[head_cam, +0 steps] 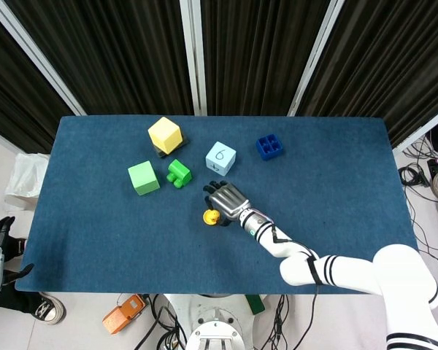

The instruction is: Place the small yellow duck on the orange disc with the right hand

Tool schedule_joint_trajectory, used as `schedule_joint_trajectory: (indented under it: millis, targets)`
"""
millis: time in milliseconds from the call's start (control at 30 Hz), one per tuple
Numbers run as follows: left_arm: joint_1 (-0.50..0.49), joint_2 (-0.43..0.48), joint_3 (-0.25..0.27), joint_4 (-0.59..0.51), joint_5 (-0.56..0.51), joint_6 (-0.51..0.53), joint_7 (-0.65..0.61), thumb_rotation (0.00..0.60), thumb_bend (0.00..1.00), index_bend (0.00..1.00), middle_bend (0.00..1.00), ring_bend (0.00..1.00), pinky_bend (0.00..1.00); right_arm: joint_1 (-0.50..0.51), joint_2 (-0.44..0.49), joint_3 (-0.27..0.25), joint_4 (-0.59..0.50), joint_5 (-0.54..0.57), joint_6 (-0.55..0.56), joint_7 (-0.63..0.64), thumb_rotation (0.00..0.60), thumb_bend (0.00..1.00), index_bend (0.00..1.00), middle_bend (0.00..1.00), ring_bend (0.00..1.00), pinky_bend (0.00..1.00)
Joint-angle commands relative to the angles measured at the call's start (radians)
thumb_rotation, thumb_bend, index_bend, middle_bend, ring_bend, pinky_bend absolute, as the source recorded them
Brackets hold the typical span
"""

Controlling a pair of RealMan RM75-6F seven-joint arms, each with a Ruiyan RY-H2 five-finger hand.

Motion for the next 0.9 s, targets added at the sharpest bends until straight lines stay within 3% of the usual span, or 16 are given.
schedule_joint_trajectory:
  millis: [33, 167, 400, 700, 900]
  targets:
    - [0.001, -0.001, 0.000, 0.001, 0.000, 0.000, -0.001, 0.600, 0.03, 0.06, 0.08, 0.06, 0.00, 0.004, 0.001, -0.004, -0.004, 0.003, -0.002, 0.004, 0.600, 0.46, 0.35, 0.22, 0.12, 0.22]
    - [0.002, 0.000, -0.002, 0.001, 0.001, 0.003, 0.000, 0.600, 0.03, 0.06, 0.08, 0.06, 0.00, 0.009, 0.013, -0.012, -0.021, 0.002, -0.005, 0.005, 0.600, 0.45, 0.21, 0.18, 0.08, 0.19]
    - [-0.001, 0.004, -0.004, -0.004, 0.009, 0.005, 0.004, 0.600, 0.03, 0.06, 0.08, 0.06, 0.00, -0.024, 0.095, -0.010, -0.133, -0.050, 0.070, 0.028, 0.600, 0.45, 0.15, 0.17, 0.07, 0.18]
    - [-0.021, 0.010, -0.014, -0.011, 0.023, -0.001, 0.005, 0.600, 0.03, 0.06, 0.08, 0.06, 0.00, -0.272, 0.390, -0.090, -0.371, -0.208, 0.455, -0.008, 0.600, 0.44, 0.09, 0.15, 0.07, 0.18]
    - [-0.037, 0.012, -0.019, -0.022, 0.035, -0.004, 0.014, 0.600, 0.03, 0.06, 0.08, 0.06, 0.00, -0.498, 0.529, -0.192, -0.426, -0.339, 0.718, 0.069, 0.600, 0.32, 0.01, 0.09, 0.03, 0.16]
